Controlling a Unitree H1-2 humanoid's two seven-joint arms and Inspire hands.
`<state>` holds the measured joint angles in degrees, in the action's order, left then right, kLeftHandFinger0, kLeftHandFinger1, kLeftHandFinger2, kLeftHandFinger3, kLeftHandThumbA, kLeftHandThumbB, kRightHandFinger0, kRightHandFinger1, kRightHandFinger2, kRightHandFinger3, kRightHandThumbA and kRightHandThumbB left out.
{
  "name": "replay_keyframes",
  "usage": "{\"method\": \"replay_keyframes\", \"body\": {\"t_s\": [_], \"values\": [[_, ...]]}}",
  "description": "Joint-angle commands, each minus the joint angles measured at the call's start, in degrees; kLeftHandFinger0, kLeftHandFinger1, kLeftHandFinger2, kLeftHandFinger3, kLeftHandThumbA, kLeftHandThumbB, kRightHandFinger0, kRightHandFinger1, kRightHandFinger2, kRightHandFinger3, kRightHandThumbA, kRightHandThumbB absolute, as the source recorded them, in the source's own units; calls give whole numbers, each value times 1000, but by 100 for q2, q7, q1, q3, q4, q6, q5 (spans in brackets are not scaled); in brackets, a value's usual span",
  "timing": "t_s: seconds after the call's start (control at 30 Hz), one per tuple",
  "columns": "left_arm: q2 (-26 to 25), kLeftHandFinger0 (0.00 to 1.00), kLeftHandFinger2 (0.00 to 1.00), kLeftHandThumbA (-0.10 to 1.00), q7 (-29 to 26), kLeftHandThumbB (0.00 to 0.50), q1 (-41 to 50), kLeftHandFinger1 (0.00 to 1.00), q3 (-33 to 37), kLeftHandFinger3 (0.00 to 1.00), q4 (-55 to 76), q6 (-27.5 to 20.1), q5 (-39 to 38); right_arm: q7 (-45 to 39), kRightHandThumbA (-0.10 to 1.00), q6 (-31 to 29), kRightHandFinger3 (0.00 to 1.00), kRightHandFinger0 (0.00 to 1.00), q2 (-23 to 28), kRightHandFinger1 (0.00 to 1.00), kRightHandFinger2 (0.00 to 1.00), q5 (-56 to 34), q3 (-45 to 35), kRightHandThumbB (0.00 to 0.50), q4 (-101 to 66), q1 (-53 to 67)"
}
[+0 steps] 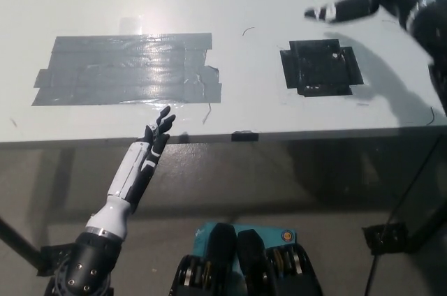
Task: A toilet paper roll is kept on the black spot on the desk infront of the robot and the robot inserts its right thumb into the hole in the centre to grab the roll. Then it passes the roll to a person.
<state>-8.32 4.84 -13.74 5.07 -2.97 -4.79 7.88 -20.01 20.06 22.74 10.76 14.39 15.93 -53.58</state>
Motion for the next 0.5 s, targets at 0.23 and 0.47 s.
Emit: {"method": "replay_keyframes", "body": {"t_s": [0.23,0.47], "values": [[31,1000,1000,1000,28,186,-288,1000,-154,1000,9,-144,-298,540,1000,-32,1000,1000,-377,1000,1000,-856,-1117,337,-5090,2890],[42,1000,1000,1000,69,191,140,1000,-92,1000,70,-259,-343,735,1000,-1144,1000,1000,-1045,1000,1000,-991,-1082,291,-3972,4102]]}}
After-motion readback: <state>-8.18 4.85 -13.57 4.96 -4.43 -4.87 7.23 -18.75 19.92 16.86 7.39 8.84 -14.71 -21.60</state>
